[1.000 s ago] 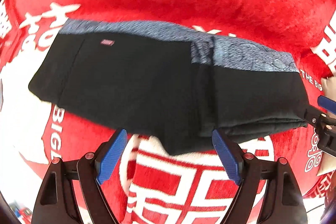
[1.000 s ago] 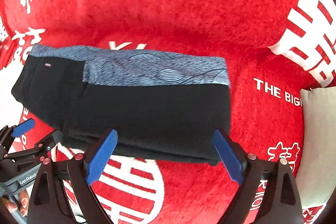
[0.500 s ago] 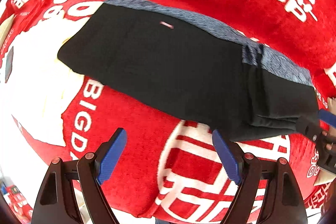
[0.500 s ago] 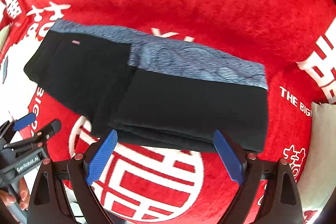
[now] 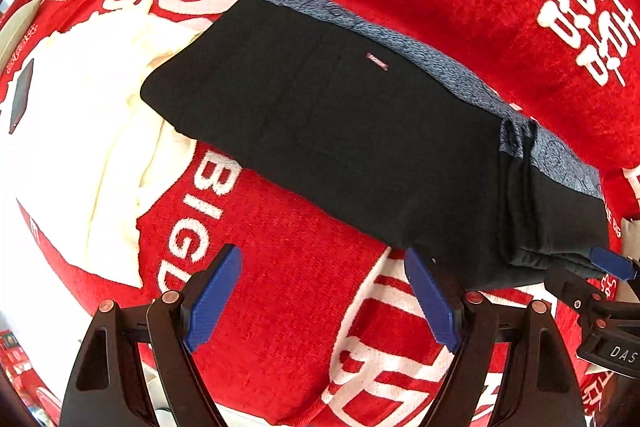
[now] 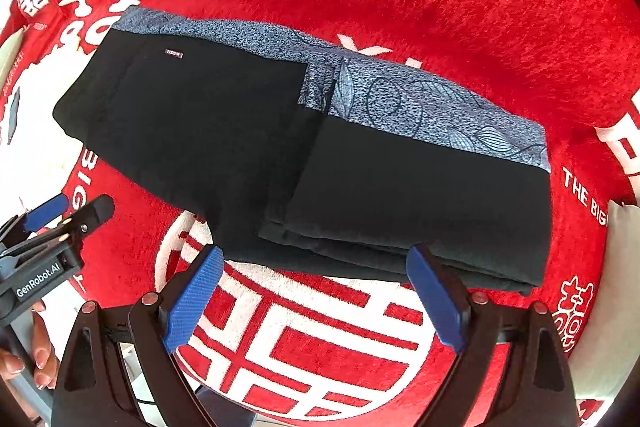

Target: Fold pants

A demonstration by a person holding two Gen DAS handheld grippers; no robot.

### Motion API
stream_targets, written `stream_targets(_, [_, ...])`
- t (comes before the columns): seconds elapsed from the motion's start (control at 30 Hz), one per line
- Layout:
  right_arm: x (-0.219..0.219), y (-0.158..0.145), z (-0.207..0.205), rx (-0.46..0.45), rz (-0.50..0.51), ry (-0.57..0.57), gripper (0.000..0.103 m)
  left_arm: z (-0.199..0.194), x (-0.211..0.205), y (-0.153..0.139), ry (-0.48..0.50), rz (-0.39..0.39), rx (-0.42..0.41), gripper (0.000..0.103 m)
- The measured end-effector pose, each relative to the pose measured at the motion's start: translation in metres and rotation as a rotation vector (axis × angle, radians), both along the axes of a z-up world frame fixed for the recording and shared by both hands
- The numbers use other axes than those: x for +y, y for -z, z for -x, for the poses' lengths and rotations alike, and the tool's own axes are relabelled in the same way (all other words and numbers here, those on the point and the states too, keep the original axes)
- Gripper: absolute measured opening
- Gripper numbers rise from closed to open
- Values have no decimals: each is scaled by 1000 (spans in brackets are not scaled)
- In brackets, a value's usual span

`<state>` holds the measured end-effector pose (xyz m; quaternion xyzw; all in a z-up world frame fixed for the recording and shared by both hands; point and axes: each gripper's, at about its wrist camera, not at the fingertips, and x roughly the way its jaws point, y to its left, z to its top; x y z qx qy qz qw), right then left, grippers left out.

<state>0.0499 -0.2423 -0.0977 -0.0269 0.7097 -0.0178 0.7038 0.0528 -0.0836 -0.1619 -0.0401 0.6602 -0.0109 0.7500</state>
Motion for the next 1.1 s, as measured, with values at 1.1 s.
stream_targets(1.1, [-15, 52, 5, -6, -31, 53, 94, -32, 104, 50, -270, 359, -24, 84])
